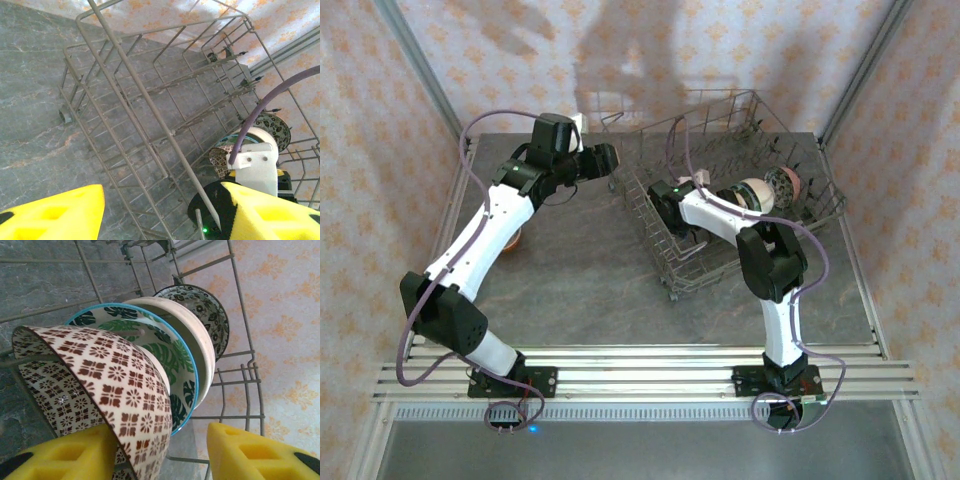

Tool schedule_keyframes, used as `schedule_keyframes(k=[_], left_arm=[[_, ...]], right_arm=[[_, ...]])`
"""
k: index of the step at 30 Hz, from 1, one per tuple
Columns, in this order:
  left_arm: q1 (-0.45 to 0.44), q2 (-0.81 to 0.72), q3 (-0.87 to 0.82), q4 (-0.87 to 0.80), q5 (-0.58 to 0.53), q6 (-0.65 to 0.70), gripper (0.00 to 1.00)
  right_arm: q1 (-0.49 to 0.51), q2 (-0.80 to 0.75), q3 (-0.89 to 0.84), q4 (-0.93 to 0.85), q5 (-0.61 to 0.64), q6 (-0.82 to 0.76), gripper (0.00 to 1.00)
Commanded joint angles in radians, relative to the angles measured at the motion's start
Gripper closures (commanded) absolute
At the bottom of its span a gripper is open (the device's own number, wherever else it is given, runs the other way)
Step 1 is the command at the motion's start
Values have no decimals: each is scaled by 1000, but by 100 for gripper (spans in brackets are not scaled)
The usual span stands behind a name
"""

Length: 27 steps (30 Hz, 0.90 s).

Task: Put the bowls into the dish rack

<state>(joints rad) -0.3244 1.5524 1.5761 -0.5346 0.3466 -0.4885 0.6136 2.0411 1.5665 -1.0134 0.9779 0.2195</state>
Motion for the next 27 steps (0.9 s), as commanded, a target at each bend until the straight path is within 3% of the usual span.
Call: schedule_keyframes(k=[1, 8, 13, 22, 27], left_arm=[[13, 20, 60, -64, -58, 18, 38], [63, 24, 91, -156, -109, 36, 37], [133, -20, 47, -234, -160, 32, 35], [326, -172, -167, -377, -239, -53, 31], [435, -245, -299, -392, -226, -120, 31]], right_arm=[[-9, -51, -1, 81, -45, -46, 47], [-20, -183, -57, 213, -161, -178, 34], [-44, -250, -62, 253, -244, -228, 33], [-70, -343, -45, 311, -423, -308, 32], [-77, -370, -29, 323, -474, -330, 32]])
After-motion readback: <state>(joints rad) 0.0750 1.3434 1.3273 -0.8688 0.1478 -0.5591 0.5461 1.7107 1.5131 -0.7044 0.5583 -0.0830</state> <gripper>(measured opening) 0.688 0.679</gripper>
